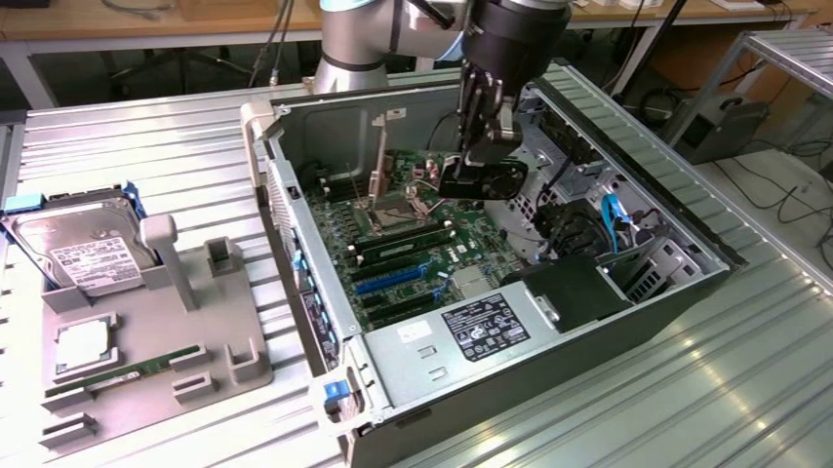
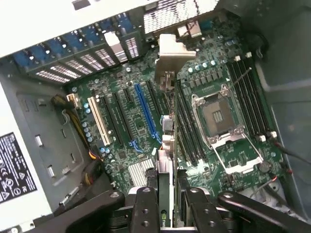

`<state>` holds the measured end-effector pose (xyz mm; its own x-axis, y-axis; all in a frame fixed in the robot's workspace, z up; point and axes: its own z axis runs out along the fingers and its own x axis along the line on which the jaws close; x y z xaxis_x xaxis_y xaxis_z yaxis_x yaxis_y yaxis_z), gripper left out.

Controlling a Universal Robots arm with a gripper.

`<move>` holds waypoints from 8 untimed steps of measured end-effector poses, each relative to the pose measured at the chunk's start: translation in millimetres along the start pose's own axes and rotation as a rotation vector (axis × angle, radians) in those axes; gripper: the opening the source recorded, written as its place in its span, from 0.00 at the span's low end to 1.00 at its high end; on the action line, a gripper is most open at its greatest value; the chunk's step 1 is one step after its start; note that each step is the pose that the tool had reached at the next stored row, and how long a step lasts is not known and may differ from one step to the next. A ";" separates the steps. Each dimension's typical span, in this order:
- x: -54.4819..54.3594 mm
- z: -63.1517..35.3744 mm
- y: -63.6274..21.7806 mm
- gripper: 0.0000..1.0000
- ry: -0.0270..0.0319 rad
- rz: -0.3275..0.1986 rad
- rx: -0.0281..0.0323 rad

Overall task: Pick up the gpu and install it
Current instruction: 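Insert the gpu into the slot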

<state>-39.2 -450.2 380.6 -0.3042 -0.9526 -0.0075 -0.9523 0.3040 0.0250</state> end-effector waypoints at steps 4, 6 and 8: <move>0.0 1.4 0.0 0.26 0.0019 -0.072 -0.0006; 0.0 2.2 0.0 0.26 0.0031 -0.119 -0.0009; 0.0 3.0 -0.1 0.26 0.0041 -0.160 -0.0012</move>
<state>-39.2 -450.2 377.7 -0.1489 -0.9888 -0.0074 -0.9886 0.1487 0.0250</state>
